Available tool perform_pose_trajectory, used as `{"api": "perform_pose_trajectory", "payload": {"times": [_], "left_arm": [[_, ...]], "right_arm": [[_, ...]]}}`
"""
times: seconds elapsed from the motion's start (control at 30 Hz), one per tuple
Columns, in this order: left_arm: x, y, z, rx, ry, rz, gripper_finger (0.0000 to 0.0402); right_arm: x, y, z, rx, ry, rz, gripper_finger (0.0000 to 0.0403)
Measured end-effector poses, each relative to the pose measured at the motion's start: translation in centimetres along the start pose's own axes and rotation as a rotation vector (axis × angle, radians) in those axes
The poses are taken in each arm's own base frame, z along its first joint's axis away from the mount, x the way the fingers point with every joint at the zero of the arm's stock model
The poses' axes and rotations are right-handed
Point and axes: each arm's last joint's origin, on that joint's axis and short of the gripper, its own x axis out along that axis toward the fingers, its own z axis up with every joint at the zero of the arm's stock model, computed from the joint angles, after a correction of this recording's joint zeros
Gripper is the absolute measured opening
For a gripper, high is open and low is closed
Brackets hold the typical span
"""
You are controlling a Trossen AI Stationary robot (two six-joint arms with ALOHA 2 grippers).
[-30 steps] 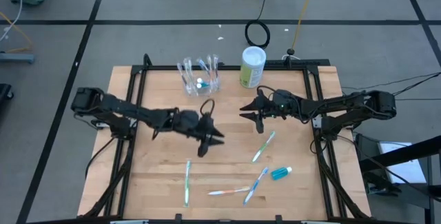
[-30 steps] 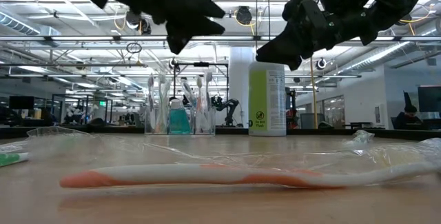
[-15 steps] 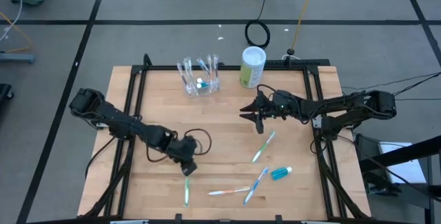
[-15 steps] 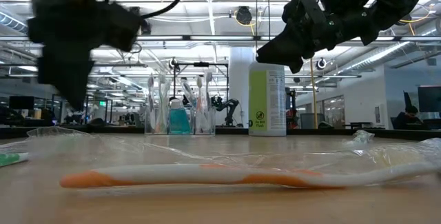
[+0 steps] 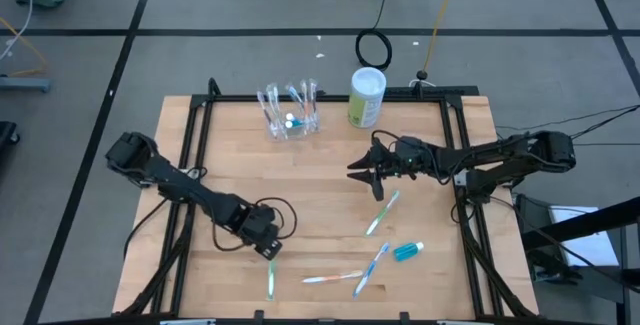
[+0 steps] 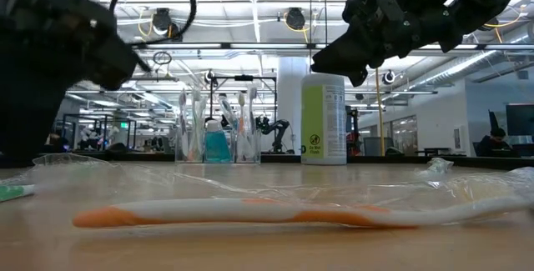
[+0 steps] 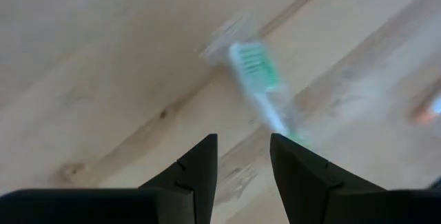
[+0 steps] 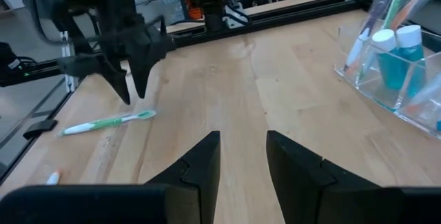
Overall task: Pick & Place toothbrushing station
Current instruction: Put the left green toothbrush into the transparent organizer
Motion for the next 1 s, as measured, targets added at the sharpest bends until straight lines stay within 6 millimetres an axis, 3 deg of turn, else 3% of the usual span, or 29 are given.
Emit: {"api": "perform_pose_trajectory", "payload": {"times": [0.3,0.43,0.63,0.77,1.0], "left_arm": [[2.6,-0.6,1.5,0.082,0.078,-0.057,0.014],[2.5,-0.4,2.2,0.122,0.092,-0.05,0.014],[1.9,-1.2,2.2,0.352,0.057,-0.163,0.014],[0.7,-1.7,2.3,0.349,0.022,-0.227,0.014],[0.9,-1.9,2.4,0.336,-0.063,-0.212,0.014]], "right_arm": [[0.0,0.0,0.0,-0.011,0.0,0.0,0.0112],[0.0,0.0,0.0,-0.02,0.0,0.0,0.0112],[0.0,0.0,0.0,-0.023,-0.001,0.0,0.0112],[0.0,0.0,0.0,-0.023,0.0,0.0,0.0112],[0.0,0.0,0.0,-0.024,0.0,0.0,0.0112]]}}
